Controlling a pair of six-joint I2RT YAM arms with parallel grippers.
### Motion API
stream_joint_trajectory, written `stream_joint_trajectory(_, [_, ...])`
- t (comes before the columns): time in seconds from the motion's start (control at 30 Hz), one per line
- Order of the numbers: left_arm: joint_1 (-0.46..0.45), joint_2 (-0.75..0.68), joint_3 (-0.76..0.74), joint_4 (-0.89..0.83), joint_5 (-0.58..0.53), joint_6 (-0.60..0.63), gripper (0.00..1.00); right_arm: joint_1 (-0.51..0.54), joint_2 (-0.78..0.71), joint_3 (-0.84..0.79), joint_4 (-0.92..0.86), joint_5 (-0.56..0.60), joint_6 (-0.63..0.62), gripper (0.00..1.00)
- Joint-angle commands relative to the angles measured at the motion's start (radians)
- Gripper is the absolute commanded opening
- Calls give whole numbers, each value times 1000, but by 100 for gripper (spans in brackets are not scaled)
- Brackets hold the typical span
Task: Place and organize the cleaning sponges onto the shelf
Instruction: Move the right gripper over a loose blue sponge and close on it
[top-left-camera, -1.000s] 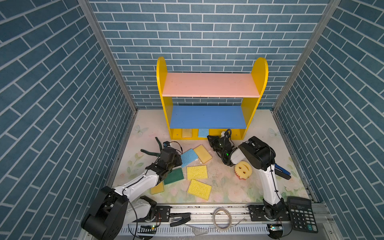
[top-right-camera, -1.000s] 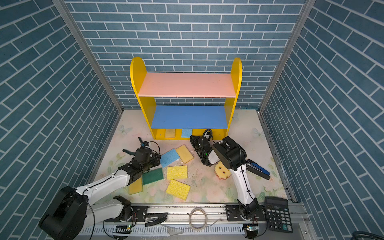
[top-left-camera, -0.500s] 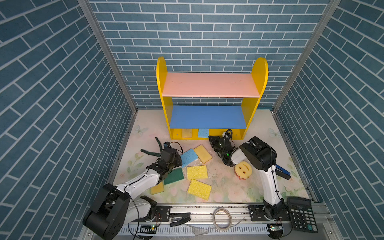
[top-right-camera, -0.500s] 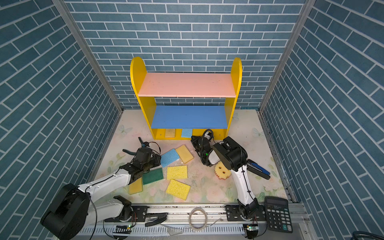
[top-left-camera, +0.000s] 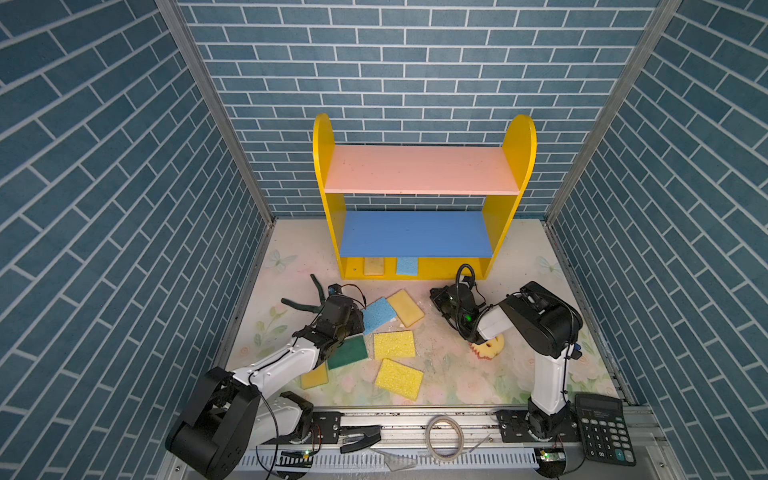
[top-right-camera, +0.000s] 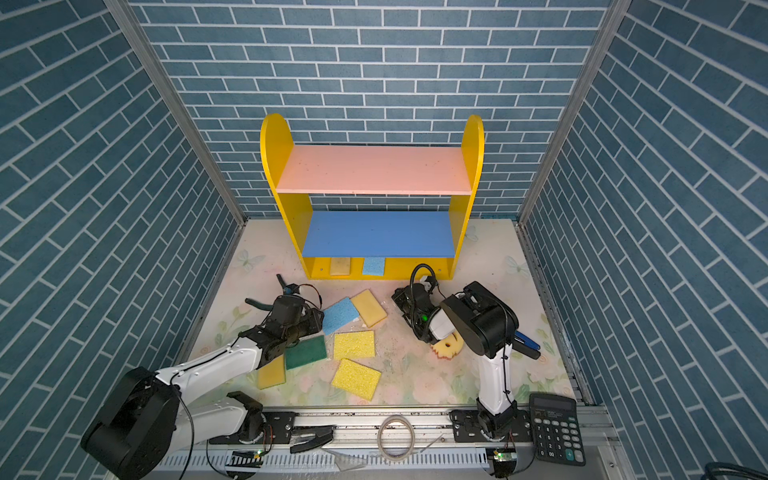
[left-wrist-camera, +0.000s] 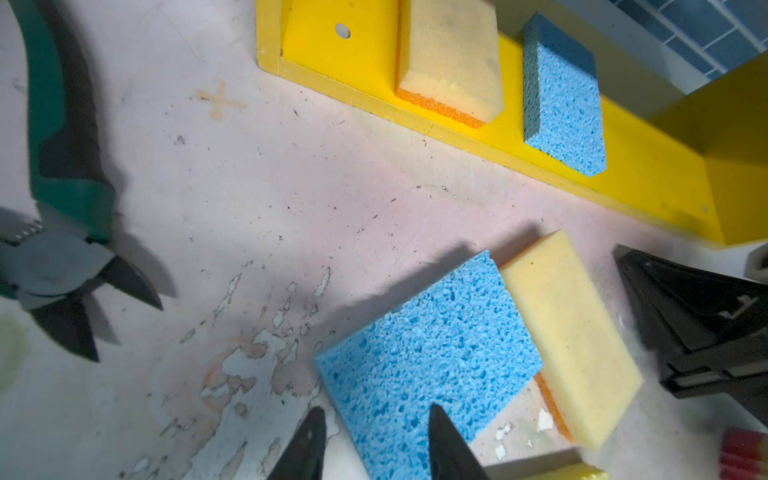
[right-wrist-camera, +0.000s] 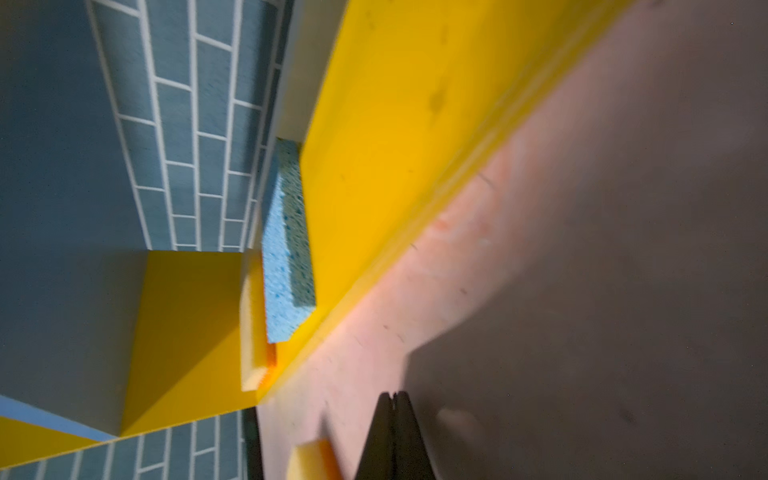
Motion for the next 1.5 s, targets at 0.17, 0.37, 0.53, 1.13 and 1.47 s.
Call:
stream_joint_trajectory(0.17, [35, 34, 60, -22, -15, 59, 57, 67, -175, -52, -472, 46, -227, 0])
stream_joint_trajectory(0.37, [61, 138, 108, -42, 51, 59, 56, 174, -289, -6, -656, 108, -318, 0])
stream_joint_trajectory(0.53, [60, 161, 101, -19, 87, 53, 56, 202, -373, 40, -783, 100, -410, 0])
stream_joint_trajectory(1.13, [61, 294, 103, 55, 127, 9, 37, 206, -456, 96, -857, 132, -470, 0])
stream_joint_trajectory(1.47, [62, 199, 157, -41, 124, 5, 0, 205, -443, 145, -806, 35, -532, 2])
